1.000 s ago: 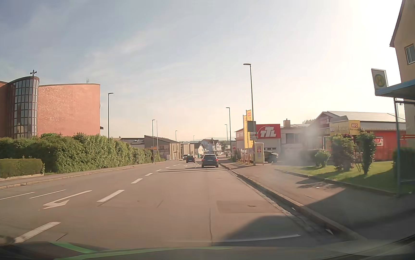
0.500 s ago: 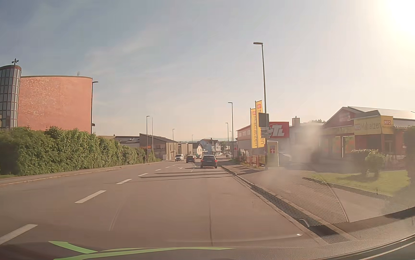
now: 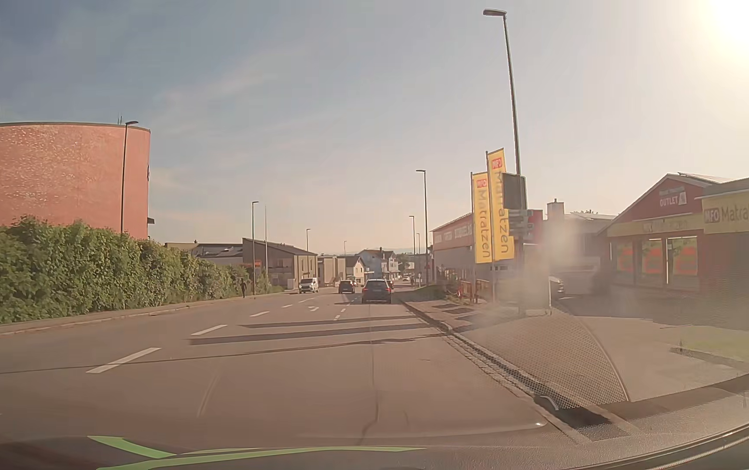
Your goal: Follow the waypoints while adhering to traffic rules and regulations
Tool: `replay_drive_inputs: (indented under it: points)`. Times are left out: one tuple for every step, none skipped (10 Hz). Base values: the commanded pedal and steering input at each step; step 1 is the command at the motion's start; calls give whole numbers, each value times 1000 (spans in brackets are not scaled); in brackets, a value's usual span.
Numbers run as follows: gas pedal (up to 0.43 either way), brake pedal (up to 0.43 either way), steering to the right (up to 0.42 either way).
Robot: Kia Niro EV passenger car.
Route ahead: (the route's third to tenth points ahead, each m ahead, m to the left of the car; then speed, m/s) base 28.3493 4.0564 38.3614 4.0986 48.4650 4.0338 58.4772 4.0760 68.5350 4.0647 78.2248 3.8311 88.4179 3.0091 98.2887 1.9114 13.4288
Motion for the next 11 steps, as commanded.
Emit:
replay_drive_inputs:
  points:
    - [79, 0, -1]
    - [79, 0, -2]
    - [67, 0, -4]
    - [47, 0, -5]
    - [47, 0, -5]
    - [39, 0, -5]
    - [28, 0, -4]
    - [28, 0, -4]
    - [28, 0, -3]
    - [20, 0, -2]
    - [20, 0, -1]
